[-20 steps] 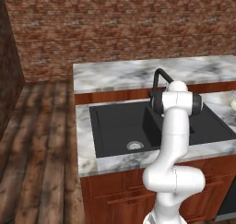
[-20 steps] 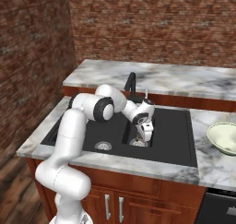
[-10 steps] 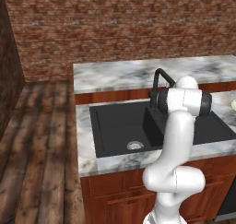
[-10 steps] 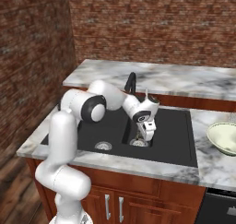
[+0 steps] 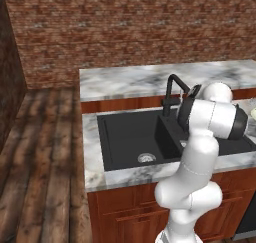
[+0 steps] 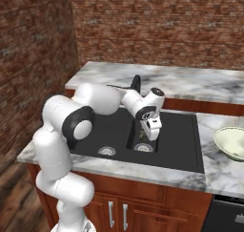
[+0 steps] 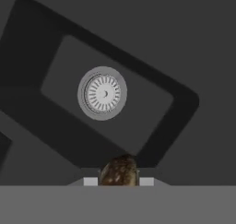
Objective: Pick the mushroom from the sink and place it in the bowl. Then pick the bowl and place it in the microwave. Then close the microwave door and press the start button.
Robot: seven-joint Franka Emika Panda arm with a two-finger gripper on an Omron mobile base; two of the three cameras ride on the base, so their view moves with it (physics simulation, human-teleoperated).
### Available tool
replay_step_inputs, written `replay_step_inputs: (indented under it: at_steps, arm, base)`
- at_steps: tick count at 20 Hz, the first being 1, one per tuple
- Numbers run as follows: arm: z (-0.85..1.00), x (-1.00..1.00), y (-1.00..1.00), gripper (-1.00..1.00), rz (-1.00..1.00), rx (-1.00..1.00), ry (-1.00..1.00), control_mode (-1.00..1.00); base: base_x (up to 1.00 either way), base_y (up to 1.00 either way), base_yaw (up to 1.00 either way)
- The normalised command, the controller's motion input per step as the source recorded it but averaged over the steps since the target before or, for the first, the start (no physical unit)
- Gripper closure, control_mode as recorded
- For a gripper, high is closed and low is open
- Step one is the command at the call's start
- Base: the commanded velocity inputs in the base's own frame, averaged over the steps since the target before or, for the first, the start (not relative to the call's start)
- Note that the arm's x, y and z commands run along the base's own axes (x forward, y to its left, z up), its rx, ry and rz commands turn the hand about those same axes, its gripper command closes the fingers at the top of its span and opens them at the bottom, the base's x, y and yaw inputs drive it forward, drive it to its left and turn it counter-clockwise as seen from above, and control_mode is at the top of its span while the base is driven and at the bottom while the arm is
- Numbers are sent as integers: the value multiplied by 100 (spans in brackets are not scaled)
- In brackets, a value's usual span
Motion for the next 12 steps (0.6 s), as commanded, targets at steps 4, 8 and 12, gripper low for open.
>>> replay_step_inputs:
  at_steps: [4, 8, 12]
  arm:
    - [98, -41, -26, 100, 0, -3, 0, -100]
    - [79, -43, -70, 100, 0, -8, 1, -100]
    - [66, -32, -99, 100, 0, -5, 0, -100]
  base:
    - [0, 0, 0]
    - [0, 0, 0]
    - [0, 0, 0]
